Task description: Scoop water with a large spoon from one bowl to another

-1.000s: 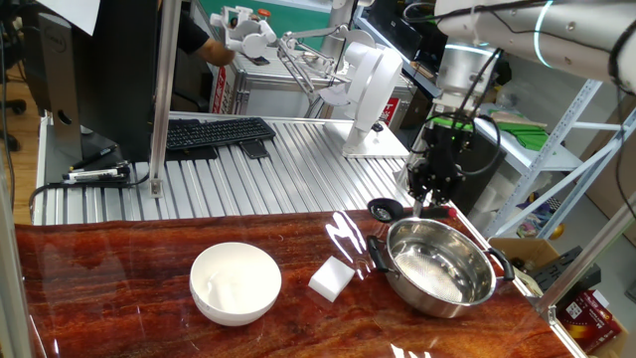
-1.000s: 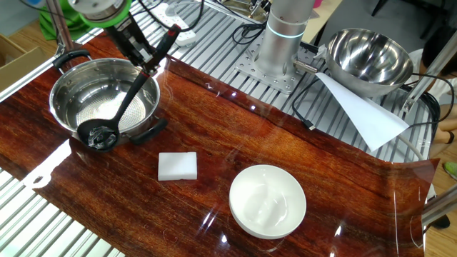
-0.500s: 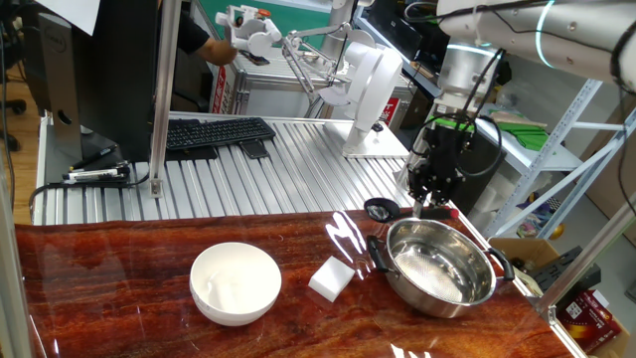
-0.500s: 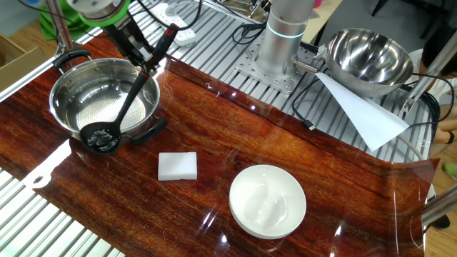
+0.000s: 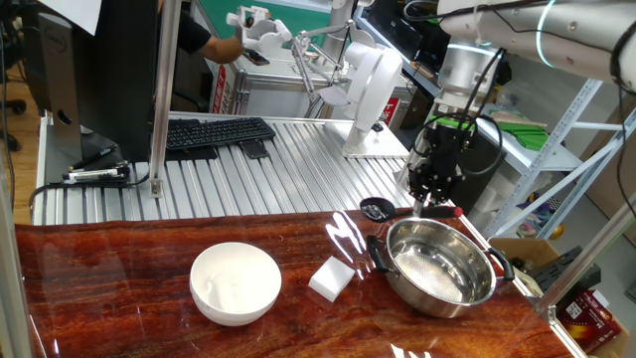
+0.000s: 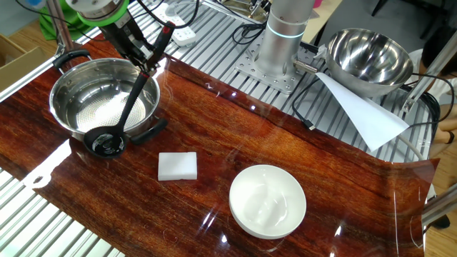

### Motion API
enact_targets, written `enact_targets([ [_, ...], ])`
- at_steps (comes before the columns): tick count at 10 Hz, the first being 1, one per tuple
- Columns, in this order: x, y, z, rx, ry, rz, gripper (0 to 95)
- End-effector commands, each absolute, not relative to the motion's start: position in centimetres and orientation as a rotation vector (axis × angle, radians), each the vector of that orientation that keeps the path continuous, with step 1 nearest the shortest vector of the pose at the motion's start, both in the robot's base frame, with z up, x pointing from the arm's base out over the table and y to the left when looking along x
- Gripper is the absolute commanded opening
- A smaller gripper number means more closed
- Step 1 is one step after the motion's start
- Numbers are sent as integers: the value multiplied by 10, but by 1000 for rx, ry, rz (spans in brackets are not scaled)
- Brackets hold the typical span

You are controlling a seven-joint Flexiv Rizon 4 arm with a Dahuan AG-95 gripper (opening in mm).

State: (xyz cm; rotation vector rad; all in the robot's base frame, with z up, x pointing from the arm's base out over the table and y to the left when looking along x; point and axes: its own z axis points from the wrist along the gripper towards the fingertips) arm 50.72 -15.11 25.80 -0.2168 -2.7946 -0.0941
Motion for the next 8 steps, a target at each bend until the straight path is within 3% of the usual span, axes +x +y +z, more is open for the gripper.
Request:
enact_targets([
  [1, 505, -151, 256, -172, -2835, -82, 0],
  [8, 505, -151, 256, -47, -2883, -106, 0],
])
